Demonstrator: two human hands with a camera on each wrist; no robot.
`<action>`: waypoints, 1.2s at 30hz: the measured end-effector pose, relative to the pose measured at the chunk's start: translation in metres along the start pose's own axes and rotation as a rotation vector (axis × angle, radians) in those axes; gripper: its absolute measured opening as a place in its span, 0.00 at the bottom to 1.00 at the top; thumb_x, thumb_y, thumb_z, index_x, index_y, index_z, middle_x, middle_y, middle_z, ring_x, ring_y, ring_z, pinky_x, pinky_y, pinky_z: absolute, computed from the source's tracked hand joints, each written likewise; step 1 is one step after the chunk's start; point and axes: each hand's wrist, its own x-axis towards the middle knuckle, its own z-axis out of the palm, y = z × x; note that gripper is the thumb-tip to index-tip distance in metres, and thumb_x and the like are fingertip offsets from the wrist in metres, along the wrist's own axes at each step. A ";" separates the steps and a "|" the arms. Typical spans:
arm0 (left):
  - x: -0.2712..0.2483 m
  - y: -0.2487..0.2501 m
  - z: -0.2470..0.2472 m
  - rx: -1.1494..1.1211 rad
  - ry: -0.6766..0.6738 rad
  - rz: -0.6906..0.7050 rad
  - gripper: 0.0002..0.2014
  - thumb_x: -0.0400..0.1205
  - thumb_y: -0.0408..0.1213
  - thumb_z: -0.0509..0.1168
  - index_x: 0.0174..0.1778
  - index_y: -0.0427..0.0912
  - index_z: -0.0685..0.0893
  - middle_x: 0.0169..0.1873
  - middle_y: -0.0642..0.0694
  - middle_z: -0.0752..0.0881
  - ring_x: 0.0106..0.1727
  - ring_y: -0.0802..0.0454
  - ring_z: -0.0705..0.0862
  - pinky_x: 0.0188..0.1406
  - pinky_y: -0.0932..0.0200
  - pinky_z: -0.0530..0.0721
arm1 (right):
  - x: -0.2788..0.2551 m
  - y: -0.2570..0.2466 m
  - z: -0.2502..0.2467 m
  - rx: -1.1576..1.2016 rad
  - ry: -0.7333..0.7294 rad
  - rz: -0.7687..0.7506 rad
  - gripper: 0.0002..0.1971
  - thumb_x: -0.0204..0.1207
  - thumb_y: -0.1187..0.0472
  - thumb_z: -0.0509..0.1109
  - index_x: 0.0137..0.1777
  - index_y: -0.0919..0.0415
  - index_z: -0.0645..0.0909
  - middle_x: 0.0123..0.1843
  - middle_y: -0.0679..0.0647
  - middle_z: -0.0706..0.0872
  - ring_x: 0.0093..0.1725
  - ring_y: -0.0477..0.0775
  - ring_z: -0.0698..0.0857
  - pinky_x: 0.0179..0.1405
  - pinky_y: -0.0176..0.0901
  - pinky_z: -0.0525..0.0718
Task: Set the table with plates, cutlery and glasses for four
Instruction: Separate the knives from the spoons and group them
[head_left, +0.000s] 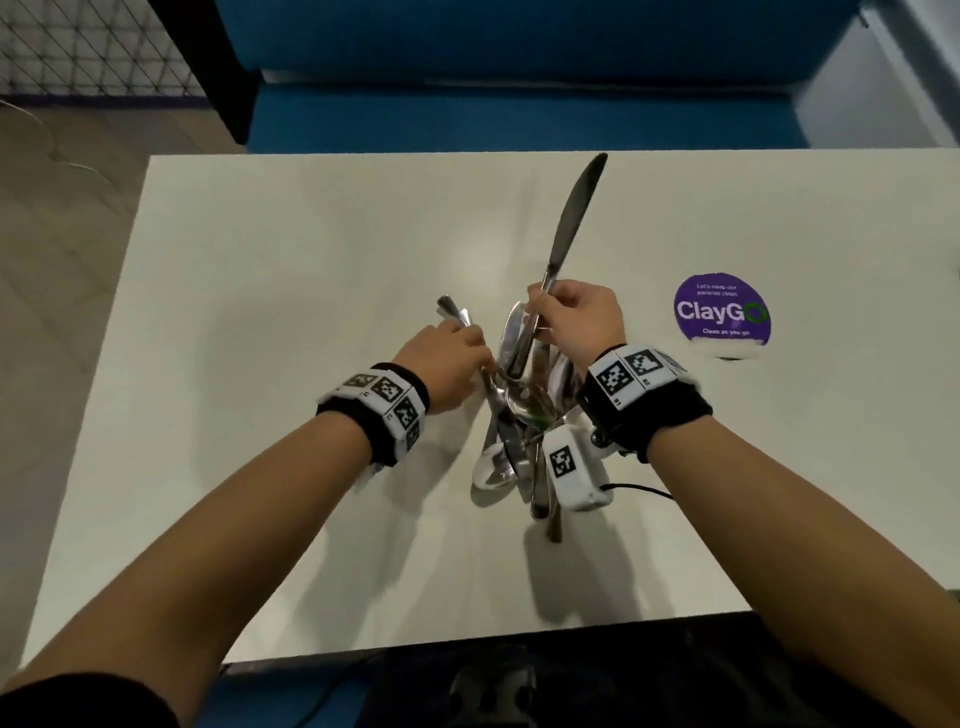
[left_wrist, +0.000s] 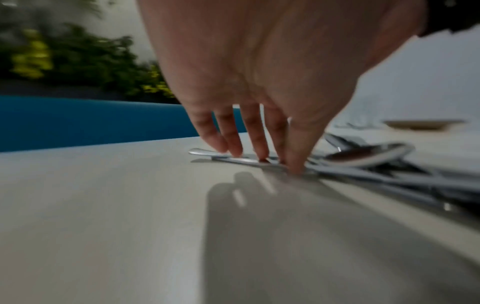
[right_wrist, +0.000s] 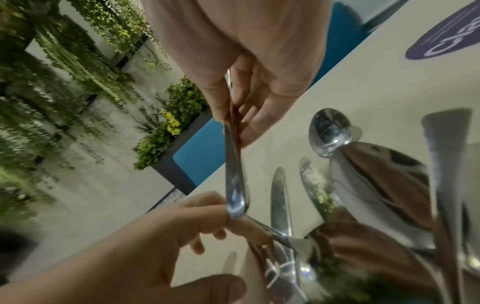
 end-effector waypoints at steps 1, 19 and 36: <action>0.003 0.000 0.000 0.111 -0.002 0.031 0.17 0.82 0.40 0.63 0.68 0.48 0.78 0.66 0.46 0.77 0.68 0.43 0.72 0.62 0.50 0.76 | 0.002 0.003 0.000 -0.010 0.017 0.005 0.07 0.77 0.63 0.70 0.38 0.61 0.84 0.38 0.58 0.86 0.38 0.55 0.85 0.36 0.40 0.87; -0.029 -0.034 -0.007 0.429 -0.182 0.322 0.12 0.87 0.35 0.49 0.59 0.43 0.76 0.54 0.48 0.80 0.58 0.47 0.75 0.54 0.55 0.71 | -0.007 -0.004 0.001 0.170 0.062 -0.007 0.08 0.80 0.63 0.66 0.39 0.60 0.80 0.35 0.53 0.85 0.34 0.49 0.85 0.33 0.34 0.86; -0.072 -0.018 0.026 -0.238 -0.256 -0.213 0.18 0.75 0.50 0.72 0.52 0.42 0.79 0.53 0.45 0.80 0.53 0.45 0.80 0.50 0.58 0.75 | -0.017 -0.007 0.013 0.160 -0.018 -0.035 0.04 0.80 0.68 0.65 0.47 0.63 0.82 0.36 0.54 0.85 0.35 0.50 0.85 0.36 0.35 0.87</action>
